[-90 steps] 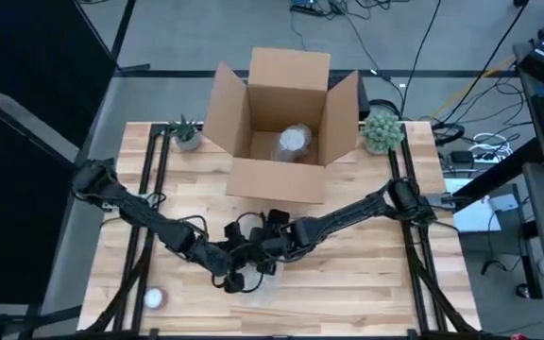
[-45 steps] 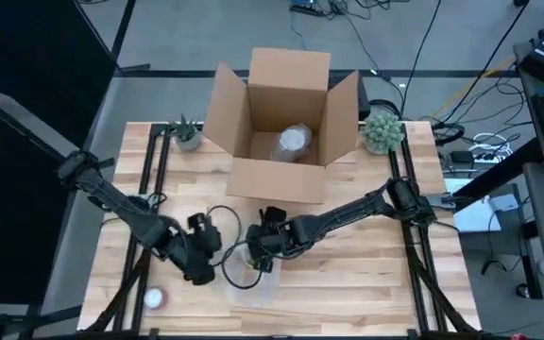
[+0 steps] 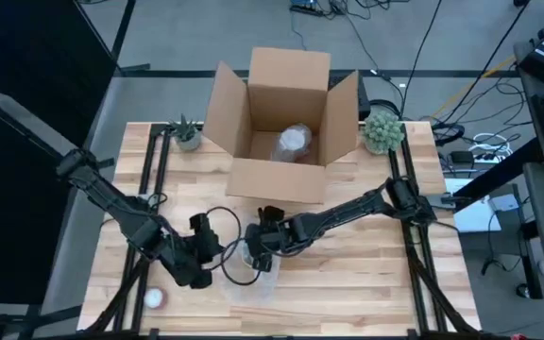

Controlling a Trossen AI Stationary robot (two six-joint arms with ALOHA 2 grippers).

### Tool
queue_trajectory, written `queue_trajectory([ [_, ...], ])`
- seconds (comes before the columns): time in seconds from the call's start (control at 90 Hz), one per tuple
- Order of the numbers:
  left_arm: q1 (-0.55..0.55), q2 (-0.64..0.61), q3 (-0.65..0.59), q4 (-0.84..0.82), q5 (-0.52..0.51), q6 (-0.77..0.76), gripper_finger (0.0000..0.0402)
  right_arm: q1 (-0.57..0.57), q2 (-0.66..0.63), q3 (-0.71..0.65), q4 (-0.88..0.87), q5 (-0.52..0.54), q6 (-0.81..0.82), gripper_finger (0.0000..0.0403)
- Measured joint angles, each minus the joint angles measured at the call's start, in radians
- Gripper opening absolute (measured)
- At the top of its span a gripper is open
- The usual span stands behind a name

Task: Wrap mug
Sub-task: Wrap the orange cup with the bubble wrap

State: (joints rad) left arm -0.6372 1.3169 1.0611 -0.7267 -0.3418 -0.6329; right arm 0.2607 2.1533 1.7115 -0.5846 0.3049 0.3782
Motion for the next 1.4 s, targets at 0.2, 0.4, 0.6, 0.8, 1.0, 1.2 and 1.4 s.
queue_trajectory([
  [0.2, 0.070, 0.008, 0.015, -0.017, 0.287, 0.068, 0.0117, 0.000, 0.001, -0.001, -0.011, -0.003, 0.000, 0.0205],
  [0.4, 0.013, -0.052, 0.100, -0.381, 0.132, -0.154, 0.0171, 0.000, 0.001, 0.000, -0.013, -0.001, 0.001, 0.0205],
  [0.6, -0.127, -0.074, -0.067, -0.330, 0.074, -0.338, 0.0165, 0.000, 0.001, 0.000, -0.021, -0.001, 0.000, 0.0205],
  [0.8, -0.133, 0.001, -0.255, 0.276, -0.001, -0.165, 0.0144, 0.000, 0.001, 0.000, -0.020, 0.001, -0.001, 0.0205],
  [1.0, -0.035, 0.028, -0.242, 0.584, -0.132, 0.142, 0.0124, 0.000, 0.000, 0.000, -0.019, 0.002, -0.001, 0.0205],
  [1.2, 0.110, 0.082, -0.242, 0.670, -0.040, 0.236, 0.0120, 0.000, 0.000, 0.000, -0.019, 0.002, -0.001, 0.0205],
  [1.4, 0.178, 0.200, -0.241, 0.727, 0.065, 0.275, 0.0120, -0.004, -0.006, 0.001, -0.031, -0.011, -0.023, 0.0205],
])
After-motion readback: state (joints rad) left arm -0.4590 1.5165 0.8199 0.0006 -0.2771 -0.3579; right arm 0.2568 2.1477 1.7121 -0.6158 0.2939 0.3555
